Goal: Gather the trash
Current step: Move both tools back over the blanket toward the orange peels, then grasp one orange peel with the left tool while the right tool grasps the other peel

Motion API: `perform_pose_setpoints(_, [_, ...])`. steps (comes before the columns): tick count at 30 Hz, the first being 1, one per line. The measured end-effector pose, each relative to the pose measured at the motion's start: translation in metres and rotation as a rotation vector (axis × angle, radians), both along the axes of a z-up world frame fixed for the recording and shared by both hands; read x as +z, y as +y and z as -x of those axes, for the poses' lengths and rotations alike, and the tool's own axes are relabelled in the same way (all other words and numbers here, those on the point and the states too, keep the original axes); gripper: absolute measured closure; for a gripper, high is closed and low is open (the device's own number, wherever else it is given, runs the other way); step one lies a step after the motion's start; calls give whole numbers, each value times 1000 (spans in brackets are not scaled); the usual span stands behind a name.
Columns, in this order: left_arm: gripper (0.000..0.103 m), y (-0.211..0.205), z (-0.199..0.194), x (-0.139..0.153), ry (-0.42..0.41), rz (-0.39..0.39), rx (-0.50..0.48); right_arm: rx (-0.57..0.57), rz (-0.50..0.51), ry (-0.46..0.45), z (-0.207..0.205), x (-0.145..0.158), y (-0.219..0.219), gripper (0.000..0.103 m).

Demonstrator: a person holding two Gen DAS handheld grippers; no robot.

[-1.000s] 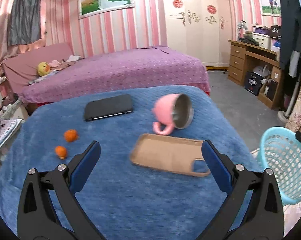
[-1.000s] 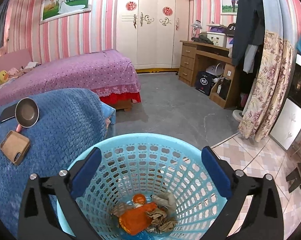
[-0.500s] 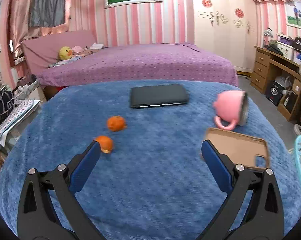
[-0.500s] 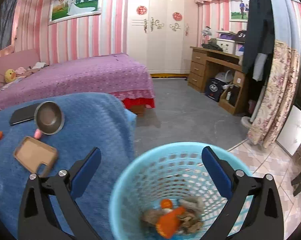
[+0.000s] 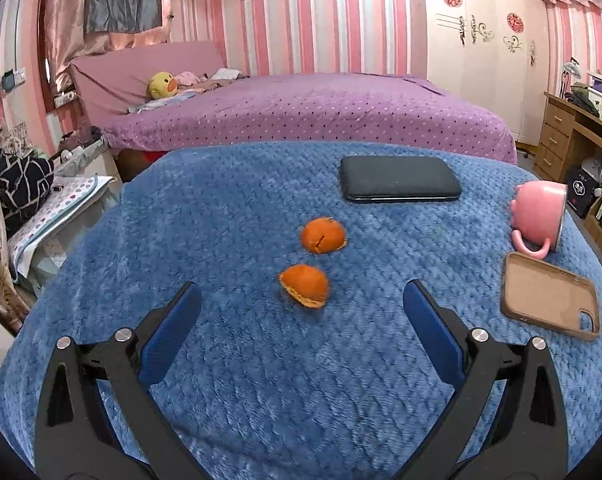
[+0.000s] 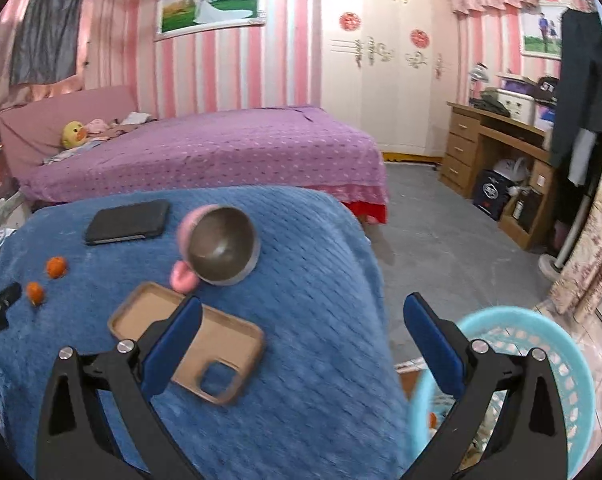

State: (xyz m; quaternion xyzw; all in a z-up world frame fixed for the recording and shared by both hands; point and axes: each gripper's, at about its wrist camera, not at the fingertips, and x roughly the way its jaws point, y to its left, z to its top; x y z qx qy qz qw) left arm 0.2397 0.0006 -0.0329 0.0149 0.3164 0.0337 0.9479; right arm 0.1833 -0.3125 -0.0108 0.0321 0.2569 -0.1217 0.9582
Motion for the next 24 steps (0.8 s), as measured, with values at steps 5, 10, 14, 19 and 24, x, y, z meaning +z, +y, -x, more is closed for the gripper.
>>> perform_pose_setpoints(5, [5,12,-15,-8,37,31,12,47,44,-26,-19,15,25,5])
perform_pose_setpoints(10, [6,15,-33,-19,90,37,0,64,41,-4,-29,1,31,5])
perform_pose_setpoints(14, [6,18,-47,-27,130,34,2,69,17,54,-42,-17,28,5])
perform_pose_setpoints(19, [15,29,-64,-36,173,83,15,77,63,82,-48,-26,31,5])
perform_pose_setpoints(24, [35,23,-72,-45,226,75,-25,79,19,91,-53,-29,27,5])
